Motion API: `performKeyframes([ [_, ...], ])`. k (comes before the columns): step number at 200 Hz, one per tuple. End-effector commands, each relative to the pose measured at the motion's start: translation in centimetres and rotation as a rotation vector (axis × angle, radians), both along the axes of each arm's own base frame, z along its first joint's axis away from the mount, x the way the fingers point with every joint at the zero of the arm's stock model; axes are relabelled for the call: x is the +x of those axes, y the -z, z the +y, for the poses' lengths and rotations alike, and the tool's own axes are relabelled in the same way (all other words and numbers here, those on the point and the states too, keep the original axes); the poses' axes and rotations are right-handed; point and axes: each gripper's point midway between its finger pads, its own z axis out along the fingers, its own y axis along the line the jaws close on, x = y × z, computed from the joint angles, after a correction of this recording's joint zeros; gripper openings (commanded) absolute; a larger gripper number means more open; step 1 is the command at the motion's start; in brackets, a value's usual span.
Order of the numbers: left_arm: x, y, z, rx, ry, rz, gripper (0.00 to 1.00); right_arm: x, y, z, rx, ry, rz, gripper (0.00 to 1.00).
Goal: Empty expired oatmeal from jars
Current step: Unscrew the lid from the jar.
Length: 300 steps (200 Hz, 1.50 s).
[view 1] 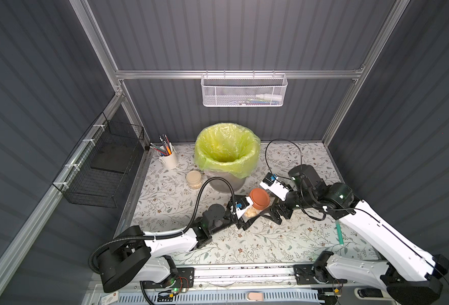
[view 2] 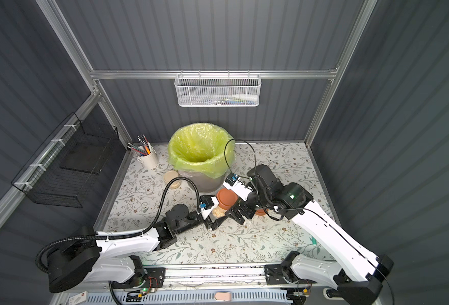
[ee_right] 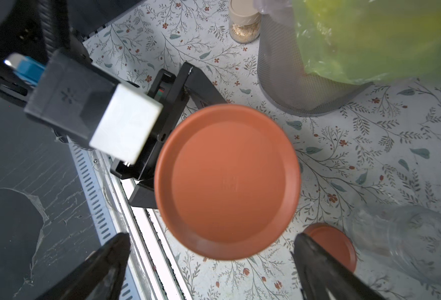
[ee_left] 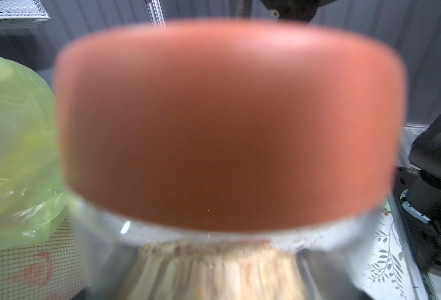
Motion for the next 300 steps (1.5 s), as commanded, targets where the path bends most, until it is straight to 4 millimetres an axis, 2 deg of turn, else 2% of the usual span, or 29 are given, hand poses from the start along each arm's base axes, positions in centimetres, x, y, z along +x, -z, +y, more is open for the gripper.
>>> performKeyframes([
  [1, 0.3, -6.6, -0.1, -0.153, -0.014, -0.128, 0.21, 1.1, -2.1, -0.7, 0.113, 0.176, 0.039, 0.99],
  [18, 0.3, -6.4, 0.0, -0.143, -0.018, -0.135, 0.21, 2.2, -3.2, -2.0, 0.162, 0.365, 0.17, 0.99],
  [36, 0.4, -6.2, -0.1, -0.129, -0.02, -0.143, 0.21, 2.5, -4.5, -2.5, 0.216, 0.518, 0.319, 0.99],
  [50, 0.4, -6.0, -0.2, -0.11, -0.013, -0.147, 0.21, 3.3, -3.9, -2.0, 0.253, 0.646, 0.494, 0.98],
  [61, 0.5, -6.0, -0.3, -0.102, -0.016, -0.158, 0.21, 2.8, -3.5, -0.7, 0.286, 0.672, 0.634, 0.98],
  [78, 0.5, -5.7, -0.3, -0.086, -0.017, -0.172, 0.21, 2.8, -2.4, -0.5, 0.291, 0.761, 0.741, 0.97],
  [102, 0.6, -5.5, -0.4, -0.061, -0.015, -0.196, 0.21, 3.1, -1.5, -1.3, 0.267, 0.877, 0.796, 0.98],
  [164, 0.8, -4.9, -0.7, -0.04, -0.016, -0.206, 0.2, 3.4, -0.5, -0.5, 0.22, 0.931, 0.883, 0.99],
  [217, 0.9, -4.8, -0.9, -0.046, -0.013, -0.194, 0.19, 3.1, 0.4, 1.1, 0.171, 0.894, 0.914, 0.99],
  [300, 0.8, -4.5, -0.9, -0.037, -0.01, -0.181, 0.19, 3.1, 0.6, 1.2, 0.089, 0.866, 0.871, 0.98],
])
